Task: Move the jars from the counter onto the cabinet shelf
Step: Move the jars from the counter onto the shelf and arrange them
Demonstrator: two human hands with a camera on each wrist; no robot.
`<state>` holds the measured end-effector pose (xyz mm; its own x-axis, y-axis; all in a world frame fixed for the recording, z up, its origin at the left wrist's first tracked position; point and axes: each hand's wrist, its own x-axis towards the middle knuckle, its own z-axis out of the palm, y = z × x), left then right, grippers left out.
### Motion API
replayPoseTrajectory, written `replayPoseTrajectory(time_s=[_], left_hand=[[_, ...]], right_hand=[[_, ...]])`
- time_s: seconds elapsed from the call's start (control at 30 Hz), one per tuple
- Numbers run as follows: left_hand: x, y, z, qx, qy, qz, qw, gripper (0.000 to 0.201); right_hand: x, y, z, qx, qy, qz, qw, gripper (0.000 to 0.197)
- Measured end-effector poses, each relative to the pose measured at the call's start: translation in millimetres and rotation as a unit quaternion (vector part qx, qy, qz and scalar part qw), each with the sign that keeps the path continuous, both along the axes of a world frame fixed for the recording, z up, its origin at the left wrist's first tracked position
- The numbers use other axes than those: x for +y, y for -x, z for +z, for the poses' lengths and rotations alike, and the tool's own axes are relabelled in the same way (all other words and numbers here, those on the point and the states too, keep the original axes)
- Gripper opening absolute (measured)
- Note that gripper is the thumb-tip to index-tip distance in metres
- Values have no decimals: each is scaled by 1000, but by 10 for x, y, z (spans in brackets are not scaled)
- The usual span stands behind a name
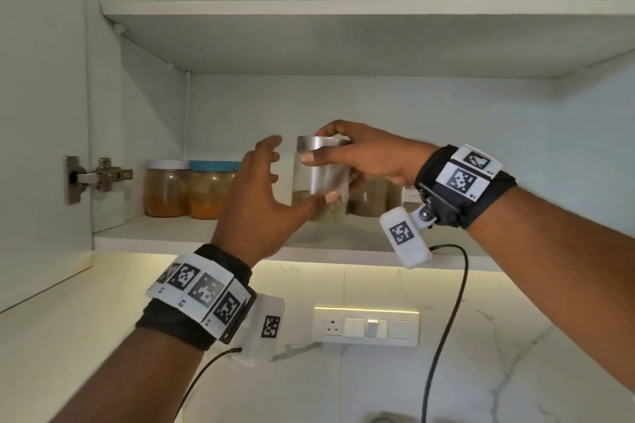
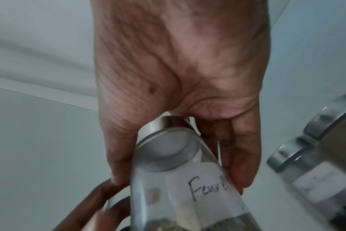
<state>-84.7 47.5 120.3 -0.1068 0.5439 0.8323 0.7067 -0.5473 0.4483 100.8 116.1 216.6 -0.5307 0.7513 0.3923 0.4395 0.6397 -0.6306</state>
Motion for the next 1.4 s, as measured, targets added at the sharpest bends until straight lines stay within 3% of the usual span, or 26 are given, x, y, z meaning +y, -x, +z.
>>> replayPoseTrajectory(time_s=[0.1, 0.2, 0.3, 0.43, 0.57, 0.73, 0.87, 1.07, 1.17, 1.3, 1.4], left_hand=[[4, -165, -111, 91, 71, -24, 993, 79], [-27, -316, -164, 212, 157, -36, 964, 40], [-27, -369, -90, 245, 175, -17, 953, 13], [24, -390, -79, 245, 175, -6, 954, 13], [54, -393, -150, 218, 167, -2, 962, 11], [69, -381, -194, 193, 162, 0, 968, 11], [75, -358, -223, 180, 155, 2, 971, 11], [77, -377, -229, 181, 152, 12, 971, 13], [76, -389, -253, 195, 141, 24, 970, 16], [90, -384, -274, 203, 132, 26, 970, 17], [110, -385, -268, 205, 138, 26, 969, 17]], right_hand=[[135, -372, 15, -14, -26, -111, 993, 71], [250, -740, 4, -47, -59, -221, 972, 79], [372, -1030, -41, -75, -64, -289, 952, 83], [611, -1336, -56, -125, -41, -361, 923, 98], [818, -1603, -62, -107, 37, -401, 909, 92], [962, -1649, -24, -136, 33, -421, 896, 101], [979, -1482, -26, -159, 36, -403, 901, 83], [870, -1254, 155, -231, 50, -359, 903, 89], [740, -1258, 269, -259, 45, -326, 908, 70], [688, -1359, 233, -230, 42, -300, 925, 57], [732, -1378, 154, -213, 12, -309, 927, 63]])
